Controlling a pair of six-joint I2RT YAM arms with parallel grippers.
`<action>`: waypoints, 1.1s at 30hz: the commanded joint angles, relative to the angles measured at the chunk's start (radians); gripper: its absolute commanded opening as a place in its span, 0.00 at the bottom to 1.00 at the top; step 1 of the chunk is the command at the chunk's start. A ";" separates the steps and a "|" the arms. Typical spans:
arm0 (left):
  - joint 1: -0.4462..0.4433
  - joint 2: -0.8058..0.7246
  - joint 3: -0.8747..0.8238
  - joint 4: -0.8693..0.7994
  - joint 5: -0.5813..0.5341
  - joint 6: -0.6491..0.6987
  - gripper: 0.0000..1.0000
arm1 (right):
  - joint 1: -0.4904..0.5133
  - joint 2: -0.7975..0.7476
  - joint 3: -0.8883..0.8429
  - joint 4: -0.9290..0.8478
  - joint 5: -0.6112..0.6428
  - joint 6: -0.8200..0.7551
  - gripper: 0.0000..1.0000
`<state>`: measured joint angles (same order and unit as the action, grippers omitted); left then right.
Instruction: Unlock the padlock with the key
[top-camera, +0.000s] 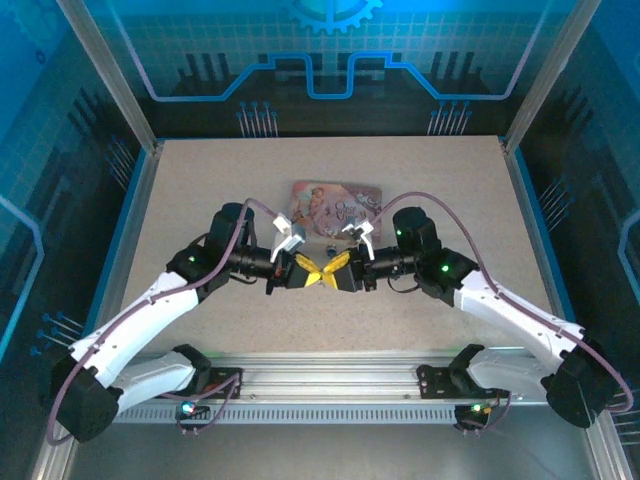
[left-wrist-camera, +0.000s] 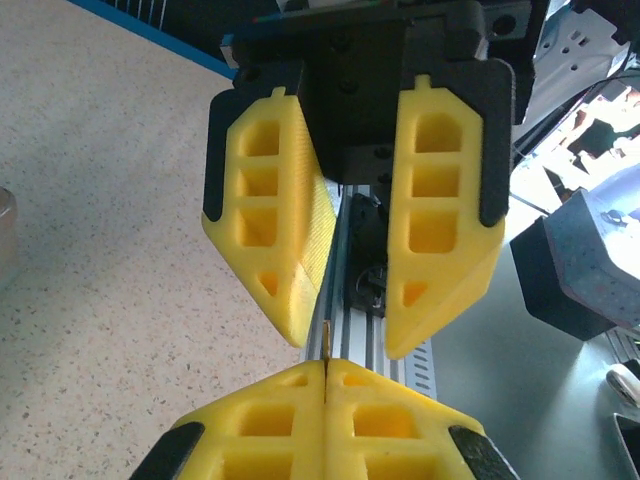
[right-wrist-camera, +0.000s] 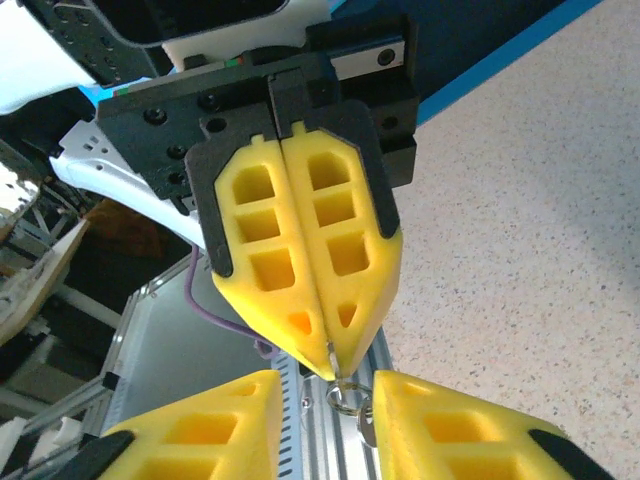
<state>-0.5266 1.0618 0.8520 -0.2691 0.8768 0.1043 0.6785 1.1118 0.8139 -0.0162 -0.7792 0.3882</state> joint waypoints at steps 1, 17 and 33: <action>-0.006 0.007 0.032 -0.042 0.042 0.025 0.00 | 0.008 0.002 0.042 0.030 -0.025 0.023 0.28; -0.006 0.017 0.044 -0.056 0.065 0.036 0.00 | 0.014 0.074 0.060 0.058 -0.014 0.052 0.16; -0.006 -0.038 -0.025 0.125 -0.074 -0.116 0.18 | 0.003 0.022 -0.021 0.182 0.142 0.125 0.00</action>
<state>-0.5274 1.0573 0.8528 -0.2539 0.8230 0.0525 0.6815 1.1534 0.8276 0.0906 -0.7124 0.4587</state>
